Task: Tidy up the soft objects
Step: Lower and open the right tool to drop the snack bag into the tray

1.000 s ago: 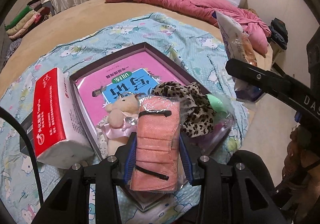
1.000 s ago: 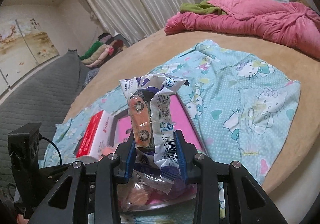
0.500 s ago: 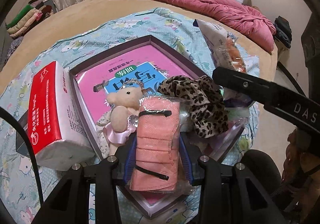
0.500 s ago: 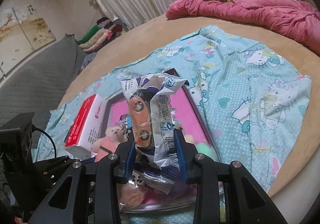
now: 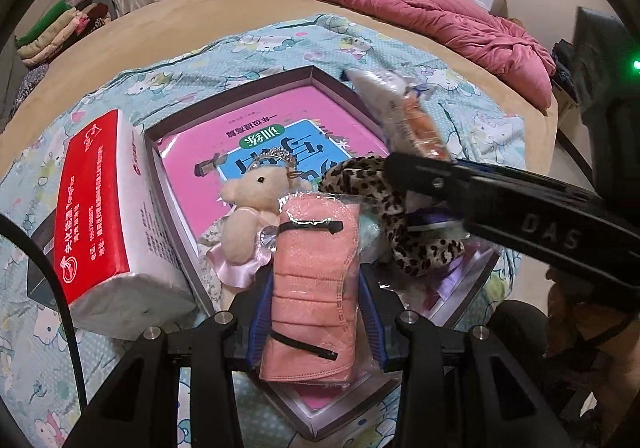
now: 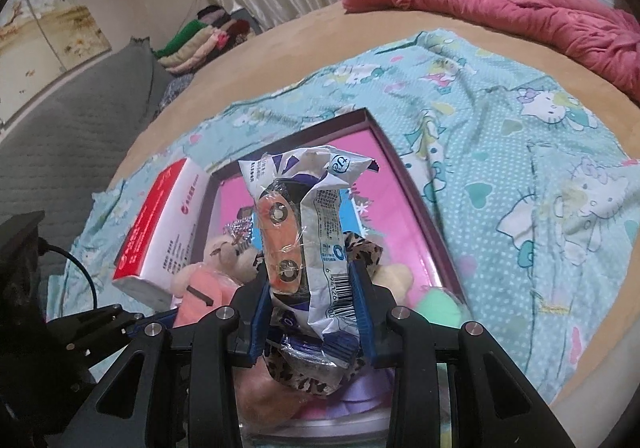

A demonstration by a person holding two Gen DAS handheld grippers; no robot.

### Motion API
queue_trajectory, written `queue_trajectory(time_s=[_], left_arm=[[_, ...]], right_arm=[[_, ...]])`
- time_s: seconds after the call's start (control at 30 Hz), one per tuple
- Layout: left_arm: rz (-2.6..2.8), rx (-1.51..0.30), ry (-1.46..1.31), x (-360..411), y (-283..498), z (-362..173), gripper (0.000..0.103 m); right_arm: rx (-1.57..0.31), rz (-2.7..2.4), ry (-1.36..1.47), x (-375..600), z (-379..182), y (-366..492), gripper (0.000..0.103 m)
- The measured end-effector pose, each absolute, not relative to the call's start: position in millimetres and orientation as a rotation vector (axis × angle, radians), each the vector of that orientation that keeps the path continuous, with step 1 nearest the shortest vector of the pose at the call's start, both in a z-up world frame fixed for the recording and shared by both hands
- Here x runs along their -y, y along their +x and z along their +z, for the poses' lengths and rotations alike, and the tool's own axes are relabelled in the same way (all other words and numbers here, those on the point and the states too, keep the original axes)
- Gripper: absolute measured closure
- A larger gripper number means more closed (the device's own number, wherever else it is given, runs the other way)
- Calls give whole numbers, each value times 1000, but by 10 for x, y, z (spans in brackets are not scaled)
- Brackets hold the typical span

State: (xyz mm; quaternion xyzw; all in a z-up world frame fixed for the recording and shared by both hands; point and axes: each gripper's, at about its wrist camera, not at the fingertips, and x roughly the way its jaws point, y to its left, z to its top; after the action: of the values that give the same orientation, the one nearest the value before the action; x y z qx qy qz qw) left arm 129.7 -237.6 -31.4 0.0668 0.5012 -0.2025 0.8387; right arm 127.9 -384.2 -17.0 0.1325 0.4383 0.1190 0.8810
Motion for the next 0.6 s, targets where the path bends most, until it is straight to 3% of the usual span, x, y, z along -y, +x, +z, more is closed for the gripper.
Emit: queue_trajectory(time_s=[0.6], left_arm=[[-443,-1056,124,2375,1322,-329,61]], right_arm=[[-909,262,259,3776,-262,1340,54]])
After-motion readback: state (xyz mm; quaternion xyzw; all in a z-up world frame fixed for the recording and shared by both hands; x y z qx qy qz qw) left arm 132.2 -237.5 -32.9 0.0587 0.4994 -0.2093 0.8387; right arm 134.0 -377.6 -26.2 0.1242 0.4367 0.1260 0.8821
